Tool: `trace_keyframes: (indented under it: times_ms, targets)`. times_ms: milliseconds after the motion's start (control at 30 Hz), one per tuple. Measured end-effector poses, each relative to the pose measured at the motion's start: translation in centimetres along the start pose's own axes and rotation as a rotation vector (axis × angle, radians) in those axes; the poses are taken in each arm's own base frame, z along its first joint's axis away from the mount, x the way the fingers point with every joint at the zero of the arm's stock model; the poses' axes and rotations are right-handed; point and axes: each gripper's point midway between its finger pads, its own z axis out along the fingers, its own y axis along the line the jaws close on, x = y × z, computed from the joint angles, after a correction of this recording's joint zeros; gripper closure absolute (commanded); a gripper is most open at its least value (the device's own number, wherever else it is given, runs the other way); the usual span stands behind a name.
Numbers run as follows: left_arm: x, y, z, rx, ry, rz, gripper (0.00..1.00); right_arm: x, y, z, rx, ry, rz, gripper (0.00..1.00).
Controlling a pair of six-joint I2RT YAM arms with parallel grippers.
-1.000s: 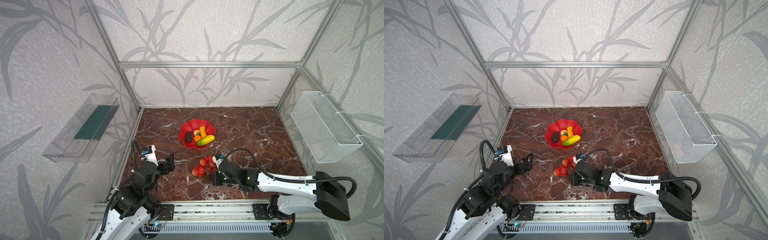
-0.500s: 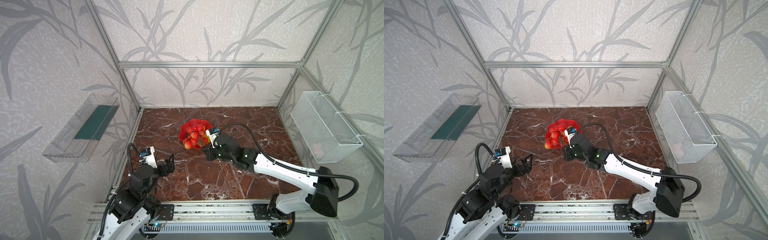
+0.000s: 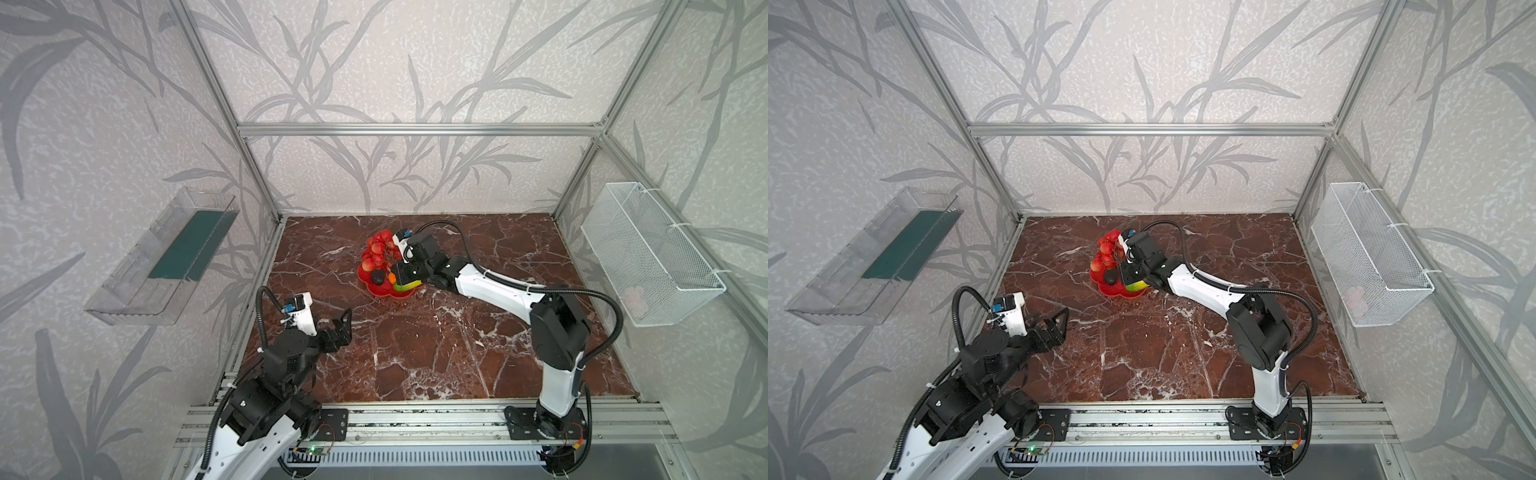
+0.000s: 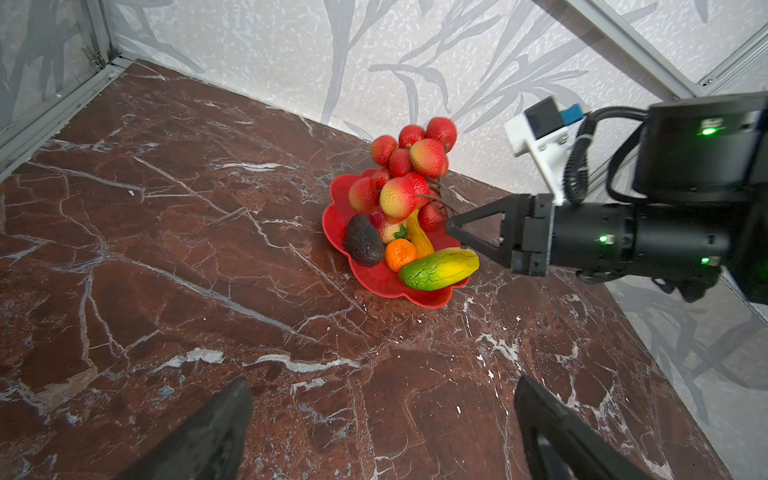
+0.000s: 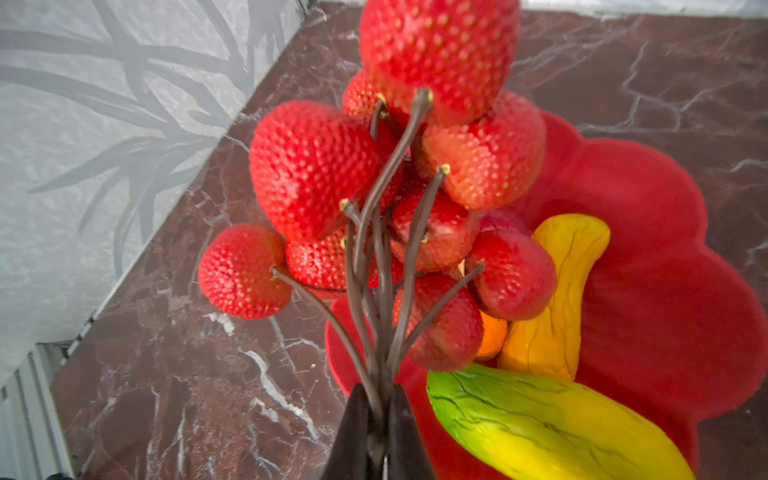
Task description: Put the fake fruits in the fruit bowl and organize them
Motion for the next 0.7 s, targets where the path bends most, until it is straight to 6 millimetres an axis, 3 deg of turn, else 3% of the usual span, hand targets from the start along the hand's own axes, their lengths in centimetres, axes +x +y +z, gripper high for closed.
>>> trace_keyframes:
  times_ms: [133,233,300,433,533,600,700]
  targets:
    - [0.0,0.0,0.0,-0.003,-0.002,-0.001,0.02,2.4,-2.0,2.3,0.035,0.071,0.012,0.92]
    - [-0.1,0.1,0.0,-0.007,-0.004,0.0,0.02,3.0,-2.6,2.8,0.047,0.088,0.022,0.64]
    - [-0.1,0.2,0.0,-0.009,-0.006,0.001,0.02,2.7,-2.6,2.8,0.047,0.084,0.019,0.5]
    - [-0.3,0.5,0.0,-0.028,-0.018,0.008,0.01,2.0,-2.8,2.2,0.051,0.071,0.013,0.33]
    - [-0.8,0.7,0.0,-0.045,-0.043,0.005,0.01,0.8,-2.4,0.6,0.05,0.043,0.005,0.18]
    - [-1.5,0.7,0.0,-0.048,-0.081,0.0,0.0,-0.4,-2.1,-1.4,0.051,0.003,-0.005,0.04]
    - [-2.3,0.9,0.5,-0.059,-0.142,-0.001,0.0,-2.7,-1.6,-6.8,0.056,-0.097,-0.025,0.01]
